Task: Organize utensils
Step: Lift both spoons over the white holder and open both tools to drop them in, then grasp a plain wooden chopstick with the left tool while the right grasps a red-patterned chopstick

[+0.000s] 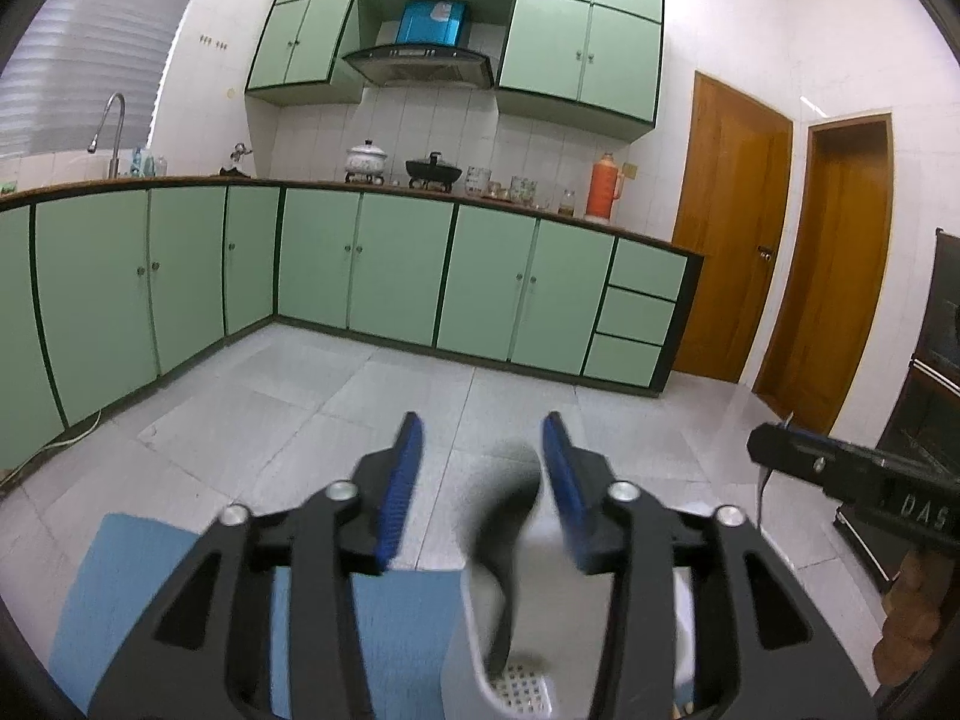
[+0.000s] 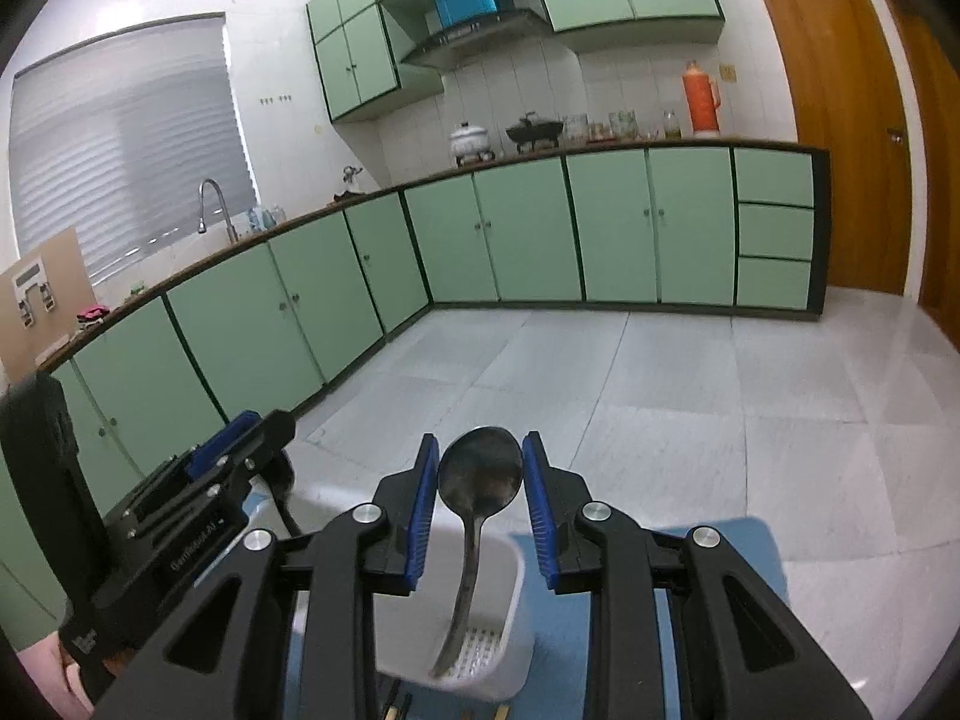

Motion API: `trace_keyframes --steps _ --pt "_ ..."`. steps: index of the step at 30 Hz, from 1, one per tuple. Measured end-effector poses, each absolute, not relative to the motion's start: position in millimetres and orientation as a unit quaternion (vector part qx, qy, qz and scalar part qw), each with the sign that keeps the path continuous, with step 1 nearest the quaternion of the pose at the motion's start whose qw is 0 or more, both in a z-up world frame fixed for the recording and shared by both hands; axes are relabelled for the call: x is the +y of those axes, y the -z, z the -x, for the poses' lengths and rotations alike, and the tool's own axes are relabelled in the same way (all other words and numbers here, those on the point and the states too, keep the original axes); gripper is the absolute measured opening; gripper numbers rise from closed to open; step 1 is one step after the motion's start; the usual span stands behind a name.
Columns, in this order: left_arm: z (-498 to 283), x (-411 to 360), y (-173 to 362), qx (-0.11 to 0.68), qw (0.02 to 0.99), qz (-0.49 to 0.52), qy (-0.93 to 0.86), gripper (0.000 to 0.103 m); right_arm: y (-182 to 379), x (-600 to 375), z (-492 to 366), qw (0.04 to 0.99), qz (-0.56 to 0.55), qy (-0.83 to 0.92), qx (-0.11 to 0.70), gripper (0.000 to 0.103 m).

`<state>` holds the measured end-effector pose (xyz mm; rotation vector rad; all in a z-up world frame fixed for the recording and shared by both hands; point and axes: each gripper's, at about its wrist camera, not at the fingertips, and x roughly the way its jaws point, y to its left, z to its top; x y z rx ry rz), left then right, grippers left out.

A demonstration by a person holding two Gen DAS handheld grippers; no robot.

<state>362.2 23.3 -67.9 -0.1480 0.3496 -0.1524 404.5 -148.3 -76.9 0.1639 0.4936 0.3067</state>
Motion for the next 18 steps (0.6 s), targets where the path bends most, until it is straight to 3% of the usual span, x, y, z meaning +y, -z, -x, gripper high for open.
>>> trace_keyframes --steps 3,9,18 --pt "-353 24 68 0.175 0.98 0.065 0.073 0.053 85 -148 -398 0.953 -0.084 -0.155 0.248 0.029" --pt "-325 24 60 0.167 0.983 0.047 0.065 0.068 89 -157 -374 0.954 -0.096 -0.147 0.242 0.04" --pt "-238 29 62 0.191 0.98 0.024 0.057 0.09 112 -184 -290 0.956 -0.109 -0.106 0.249 0.067"
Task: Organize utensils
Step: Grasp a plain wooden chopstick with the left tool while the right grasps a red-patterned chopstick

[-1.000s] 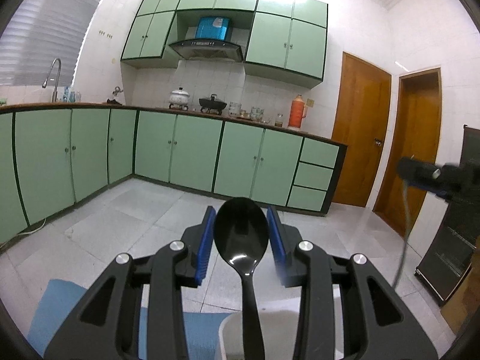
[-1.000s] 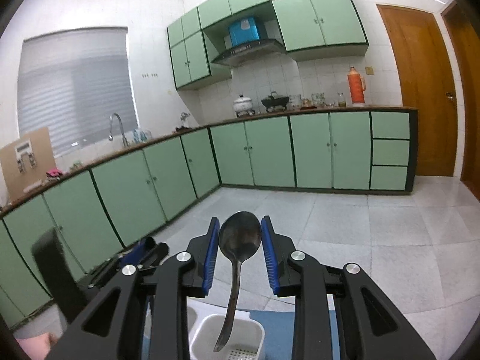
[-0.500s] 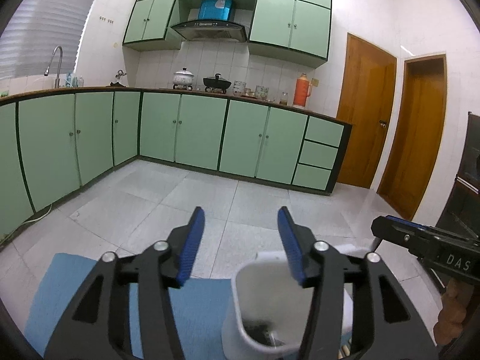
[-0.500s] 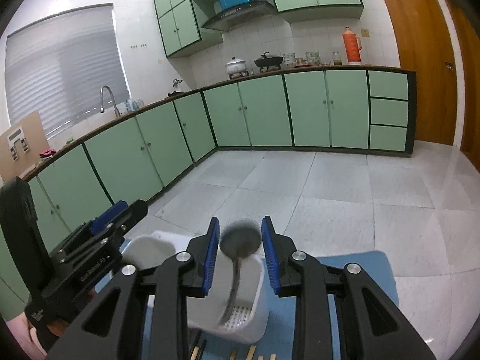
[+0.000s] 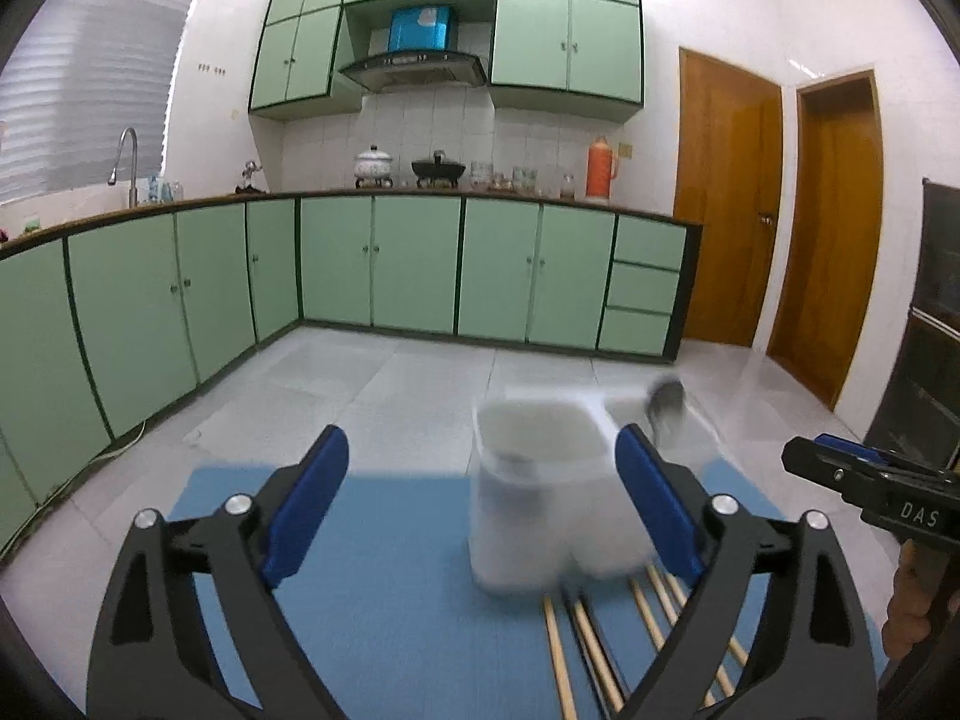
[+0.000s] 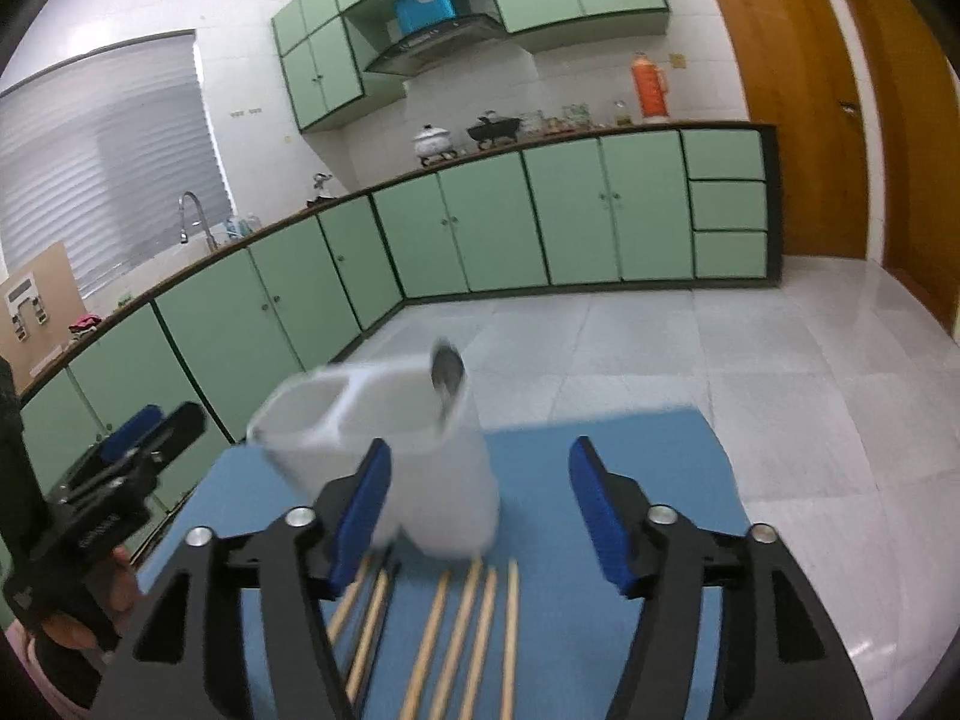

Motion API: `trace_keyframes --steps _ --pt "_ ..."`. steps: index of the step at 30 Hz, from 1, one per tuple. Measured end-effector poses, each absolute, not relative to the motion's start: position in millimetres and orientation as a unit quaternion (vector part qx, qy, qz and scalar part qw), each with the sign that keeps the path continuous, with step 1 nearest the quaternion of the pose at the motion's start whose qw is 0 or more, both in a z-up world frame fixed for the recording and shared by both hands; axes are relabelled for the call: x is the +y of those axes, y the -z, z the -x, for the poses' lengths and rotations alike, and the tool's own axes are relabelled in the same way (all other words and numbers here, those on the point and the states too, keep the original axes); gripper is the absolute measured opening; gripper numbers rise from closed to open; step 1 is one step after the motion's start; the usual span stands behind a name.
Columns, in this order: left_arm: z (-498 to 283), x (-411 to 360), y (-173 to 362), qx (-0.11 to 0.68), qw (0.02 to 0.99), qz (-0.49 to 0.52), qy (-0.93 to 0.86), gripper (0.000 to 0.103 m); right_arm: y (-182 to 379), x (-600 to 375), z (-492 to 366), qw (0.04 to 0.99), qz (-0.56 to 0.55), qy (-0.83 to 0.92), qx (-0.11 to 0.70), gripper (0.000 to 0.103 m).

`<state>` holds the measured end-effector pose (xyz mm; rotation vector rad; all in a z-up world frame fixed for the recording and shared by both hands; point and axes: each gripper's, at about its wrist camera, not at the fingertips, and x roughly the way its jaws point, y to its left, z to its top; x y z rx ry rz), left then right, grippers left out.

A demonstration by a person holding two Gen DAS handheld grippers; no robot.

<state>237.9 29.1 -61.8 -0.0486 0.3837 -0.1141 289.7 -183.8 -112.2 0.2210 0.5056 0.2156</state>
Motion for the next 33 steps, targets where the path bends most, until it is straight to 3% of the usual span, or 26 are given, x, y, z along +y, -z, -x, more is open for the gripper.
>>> trace_keyframes --steps 5,15,26,33 --pt "-197 32 84 0.255 0.965 0.017 0.057 0.095 145 -190 -230 0.952 -0.086 -0.069 0.286 0.083" --pt "-132 35 136 0.364 0.93 -0.01 0.047 0.095 193 -192 -150 0.928 -0.058 -0.055 0.365 0.084" --pt "-101 27 162 0.404 0.914 -0.006 0.046 0.095 216 -183 -114 0.912 -0.04 -0.077 0.4 0.04" --pt "-101 19 163 0.407 0.912 -0.003 0.046 0.092 218 -178 -118 0.913 -0.033 -0.085 0.397 0.027"
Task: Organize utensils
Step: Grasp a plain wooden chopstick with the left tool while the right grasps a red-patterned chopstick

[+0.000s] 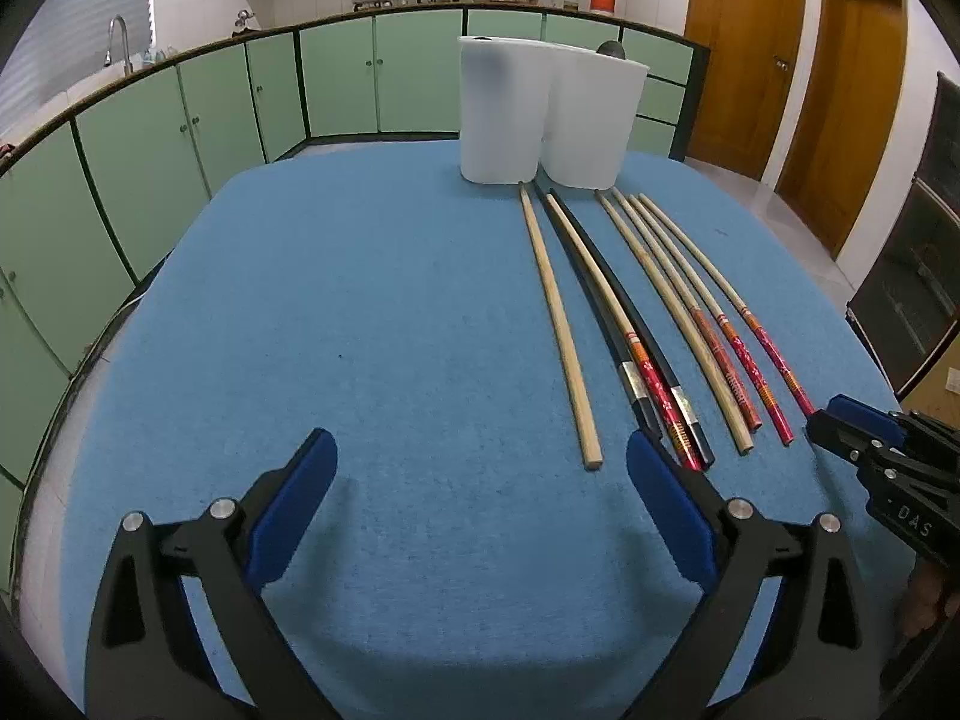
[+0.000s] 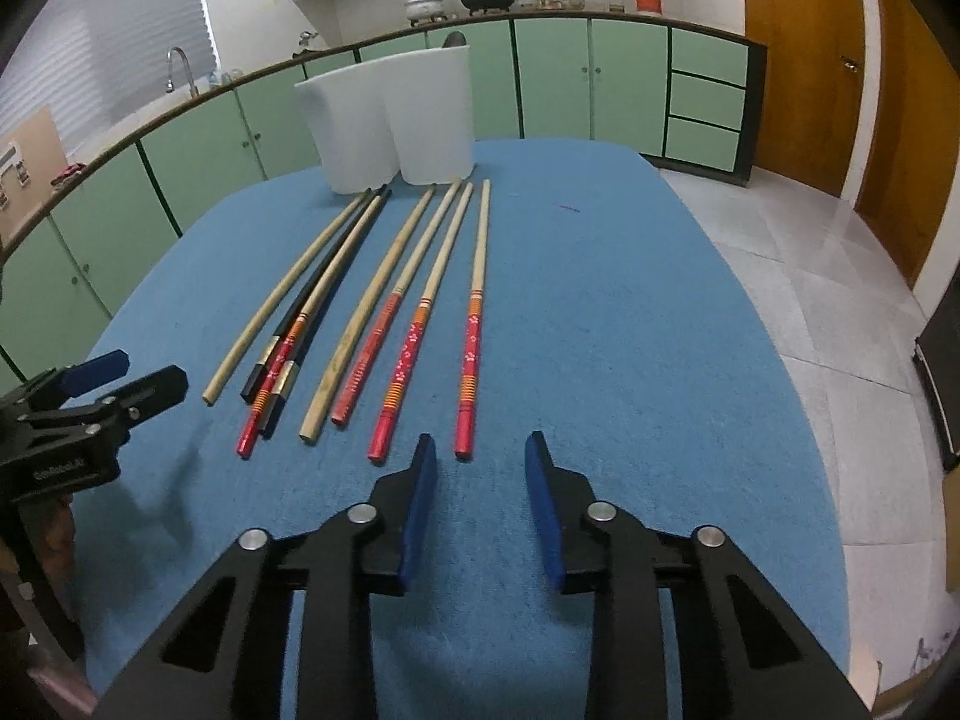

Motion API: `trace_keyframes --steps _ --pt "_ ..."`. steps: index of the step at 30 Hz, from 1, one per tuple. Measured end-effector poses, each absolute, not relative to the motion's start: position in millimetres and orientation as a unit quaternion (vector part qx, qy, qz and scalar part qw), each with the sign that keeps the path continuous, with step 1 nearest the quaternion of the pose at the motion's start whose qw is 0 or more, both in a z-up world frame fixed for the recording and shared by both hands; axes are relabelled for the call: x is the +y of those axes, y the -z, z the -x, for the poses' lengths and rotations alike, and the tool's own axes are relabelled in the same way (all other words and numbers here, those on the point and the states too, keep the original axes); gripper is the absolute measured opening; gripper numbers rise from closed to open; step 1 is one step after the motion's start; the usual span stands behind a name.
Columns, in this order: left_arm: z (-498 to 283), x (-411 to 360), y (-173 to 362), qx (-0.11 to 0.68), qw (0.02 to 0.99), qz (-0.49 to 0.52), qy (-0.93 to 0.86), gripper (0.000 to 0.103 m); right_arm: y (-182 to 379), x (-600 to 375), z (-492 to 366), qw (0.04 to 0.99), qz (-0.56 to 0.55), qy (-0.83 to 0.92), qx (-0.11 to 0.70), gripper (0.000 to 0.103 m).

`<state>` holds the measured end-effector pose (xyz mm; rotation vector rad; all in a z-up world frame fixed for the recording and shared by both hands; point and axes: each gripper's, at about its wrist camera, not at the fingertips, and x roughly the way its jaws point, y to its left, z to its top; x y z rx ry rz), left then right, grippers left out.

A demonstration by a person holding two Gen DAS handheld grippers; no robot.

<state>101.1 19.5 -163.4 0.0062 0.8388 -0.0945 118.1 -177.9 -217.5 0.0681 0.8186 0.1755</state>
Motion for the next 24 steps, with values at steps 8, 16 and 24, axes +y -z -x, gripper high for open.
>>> trace_keyframes --steps 8,16,24 --pt "-106 10 170 0.429 0.901 0.001 0.061 0.08 218 -169 -123 0.91 -0.018 -0.088 0.404 0.009" --pt "-110 2 176 0.441 0.896 -0.006 0.058 0.072 219 -169 -125 0.909 -0.024 -0.092 0.406 0.006" --pt "-111 -9 174 0.437 0.897 -0.027 0.065 0.041 220 -172 -127 0.908 -0.037 -0.099 0.406 0.006"
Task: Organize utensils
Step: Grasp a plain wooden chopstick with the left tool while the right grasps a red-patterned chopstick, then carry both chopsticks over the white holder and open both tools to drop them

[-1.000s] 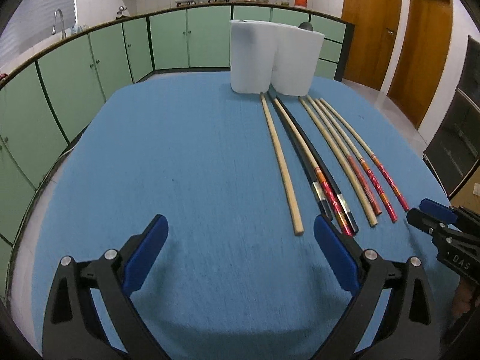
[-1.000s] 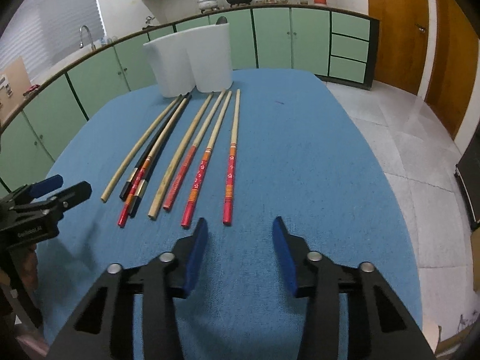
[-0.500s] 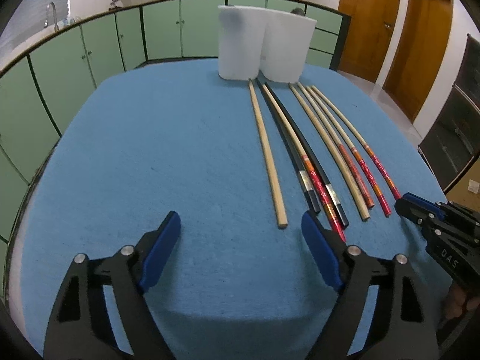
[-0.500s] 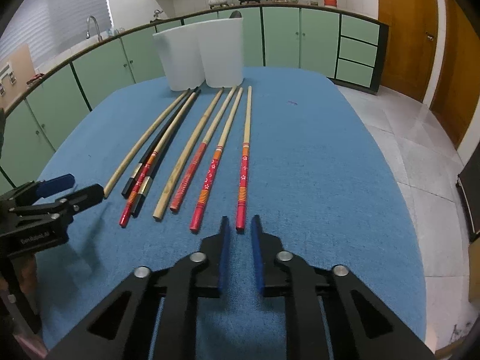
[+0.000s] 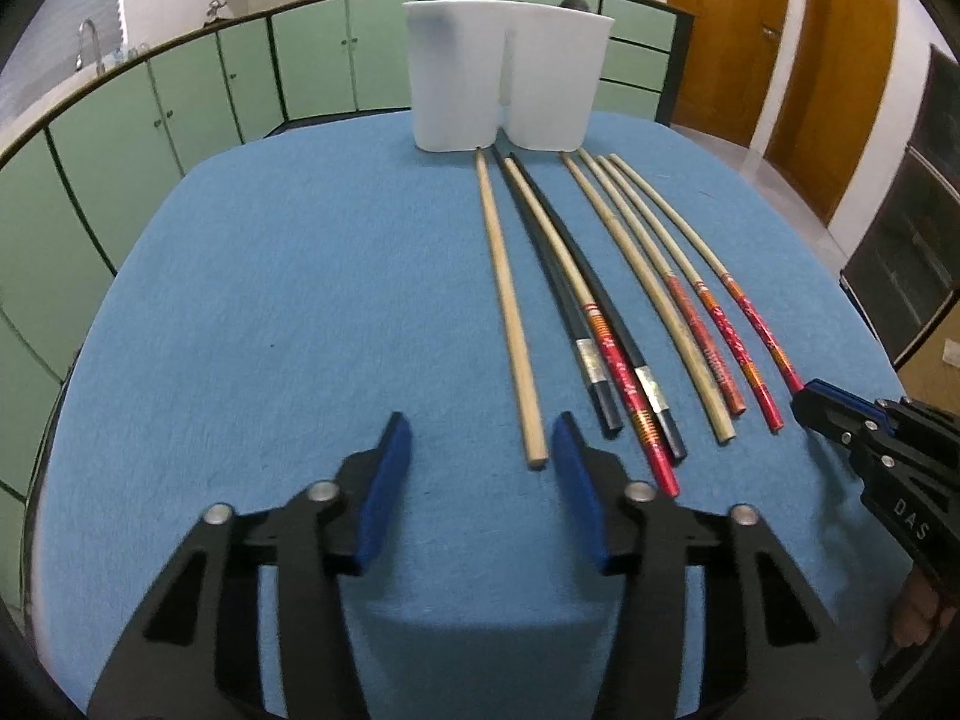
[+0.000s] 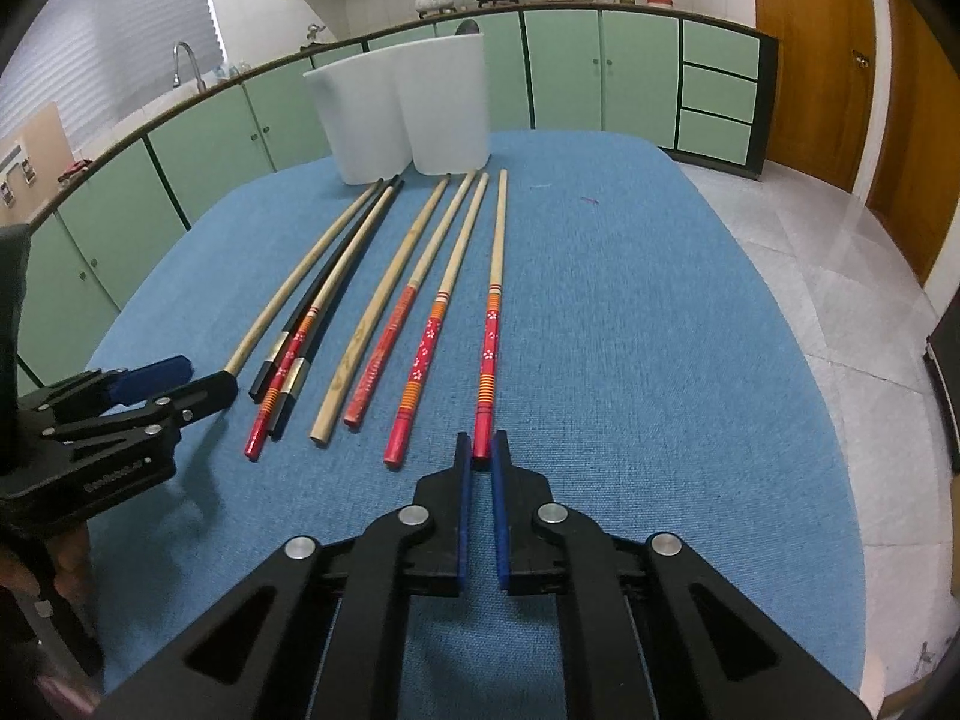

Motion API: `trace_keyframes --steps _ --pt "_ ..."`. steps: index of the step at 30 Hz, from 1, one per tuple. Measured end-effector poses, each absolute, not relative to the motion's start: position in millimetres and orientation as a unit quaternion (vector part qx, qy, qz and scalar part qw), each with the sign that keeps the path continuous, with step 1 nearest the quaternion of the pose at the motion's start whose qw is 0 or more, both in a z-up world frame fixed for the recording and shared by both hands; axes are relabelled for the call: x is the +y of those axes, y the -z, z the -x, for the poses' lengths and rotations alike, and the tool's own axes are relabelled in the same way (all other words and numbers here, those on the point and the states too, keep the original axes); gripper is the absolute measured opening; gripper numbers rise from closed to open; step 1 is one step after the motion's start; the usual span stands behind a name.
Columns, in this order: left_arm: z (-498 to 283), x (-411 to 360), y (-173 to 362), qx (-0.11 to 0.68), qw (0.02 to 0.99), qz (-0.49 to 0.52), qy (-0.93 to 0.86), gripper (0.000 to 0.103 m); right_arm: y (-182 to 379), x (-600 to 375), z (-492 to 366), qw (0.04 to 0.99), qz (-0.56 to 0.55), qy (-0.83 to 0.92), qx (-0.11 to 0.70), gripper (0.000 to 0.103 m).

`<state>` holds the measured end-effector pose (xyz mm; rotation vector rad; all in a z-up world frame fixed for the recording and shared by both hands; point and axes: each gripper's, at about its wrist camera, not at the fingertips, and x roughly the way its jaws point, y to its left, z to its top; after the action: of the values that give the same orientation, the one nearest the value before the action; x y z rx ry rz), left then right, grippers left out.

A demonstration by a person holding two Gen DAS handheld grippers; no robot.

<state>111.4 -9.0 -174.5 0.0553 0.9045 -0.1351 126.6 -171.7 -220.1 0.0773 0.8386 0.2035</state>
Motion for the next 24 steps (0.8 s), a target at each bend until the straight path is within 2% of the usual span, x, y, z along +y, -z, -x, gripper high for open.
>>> trace_keyframes --steps 4,8,16,24 --pt "-111 -16 175 0.436 0.896 -0.033 0.08 0.02 221 -172 -127 0.907 -0.041 -0.099 0.407 0.007" --pt "-111 -21 175 0.436 0.895 -0.033 0.083 0.008 222 -173 -128 0.905 -0.049 -0.101 0.409 0.006" --pt "-108 -18 170 0.439 0.895 -0.025 0.076 0.006 219 -173 -128 0.905 -0.053 -0.099 0.41 0.006" --pt "-91 -11 123 0.385 0.919 -0.047 0.07 0.006 187 -180 -118 0.923 -0.03 -0.09 0.374 0.006"
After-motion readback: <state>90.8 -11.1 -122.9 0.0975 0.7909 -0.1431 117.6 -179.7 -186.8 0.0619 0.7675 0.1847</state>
